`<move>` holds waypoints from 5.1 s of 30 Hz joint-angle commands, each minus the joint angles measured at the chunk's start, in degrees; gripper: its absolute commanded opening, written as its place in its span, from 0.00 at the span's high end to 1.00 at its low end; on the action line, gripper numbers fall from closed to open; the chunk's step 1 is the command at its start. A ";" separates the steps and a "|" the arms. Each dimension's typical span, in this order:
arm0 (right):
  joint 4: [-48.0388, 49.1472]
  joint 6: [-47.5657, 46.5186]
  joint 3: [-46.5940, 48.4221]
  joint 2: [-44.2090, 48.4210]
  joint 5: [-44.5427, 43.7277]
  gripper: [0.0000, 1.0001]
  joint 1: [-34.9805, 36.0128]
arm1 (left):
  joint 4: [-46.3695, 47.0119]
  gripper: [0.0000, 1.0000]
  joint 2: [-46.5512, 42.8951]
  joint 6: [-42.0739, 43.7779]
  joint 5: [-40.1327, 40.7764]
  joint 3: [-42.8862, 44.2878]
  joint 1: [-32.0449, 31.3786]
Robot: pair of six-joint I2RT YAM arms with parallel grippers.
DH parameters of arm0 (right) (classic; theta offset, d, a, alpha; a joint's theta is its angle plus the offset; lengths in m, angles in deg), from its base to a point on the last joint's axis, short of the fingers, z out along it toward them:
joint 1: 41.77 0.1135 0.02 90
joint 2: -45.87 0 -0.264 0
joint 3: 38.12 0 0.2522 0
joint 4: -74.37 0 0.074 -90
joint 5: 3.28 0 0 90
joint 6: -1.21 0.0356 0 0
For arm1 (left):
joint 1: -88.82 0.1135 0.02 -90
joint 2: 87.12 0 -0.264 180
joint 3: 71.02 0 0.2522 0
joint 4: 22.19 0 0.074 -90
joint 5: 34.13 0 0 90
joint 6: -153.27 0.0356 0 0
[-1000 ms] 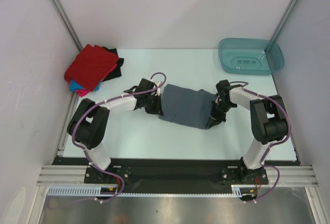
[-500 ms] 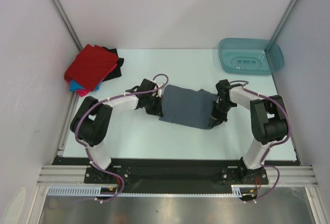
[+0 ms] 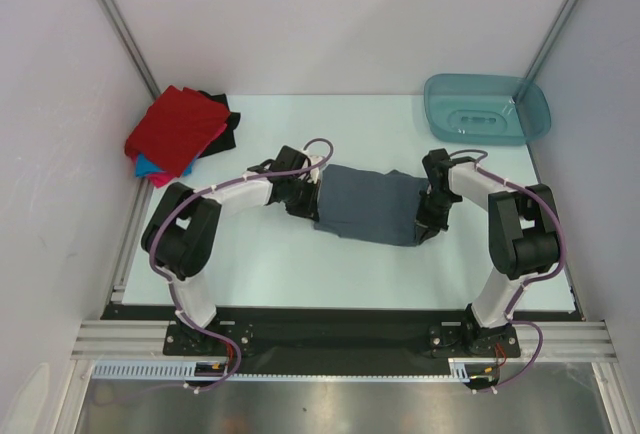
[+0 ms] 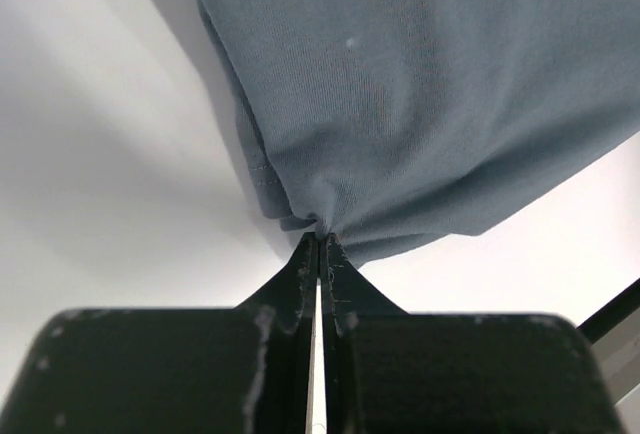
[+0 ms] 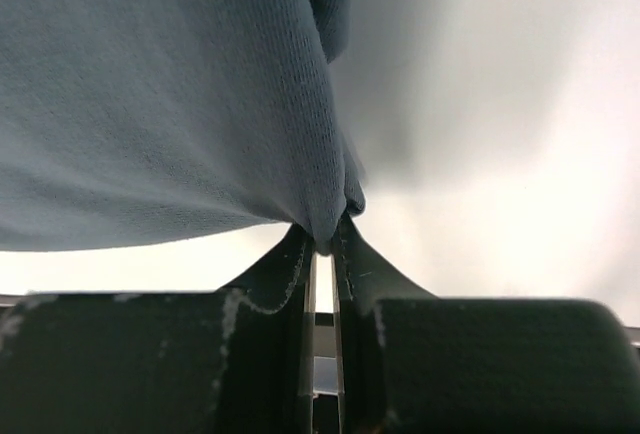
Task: Fold and stack the t-shirts
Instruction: Fold the tshirt
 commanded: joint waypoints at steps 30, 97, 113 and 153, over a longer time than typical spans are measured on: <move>-3.48 -2.33 5.64 1.30 -5.90 0.43 -0.52 | 8.09 0.41 -3.22 -4.67 -4.50 -5.38 0.03; -5.15 -4.01 8.18 -1.51 -18.20 0.92 -2.37 | -1.04 0.93 0.65 6.14 -3.01 -0.11 2.49; -4.28 0.04 4.50 3.15 -10.30 0.35 -1.93 | 1.06 0.24 -3.83 2.71 -6.79 -5.99 2.49; -4.01 0.57 5.90 0.07 -5.55 0.38 -0.78 | 11.62 0.80 -1.99 -1.51 -13.29 -8.55 2.14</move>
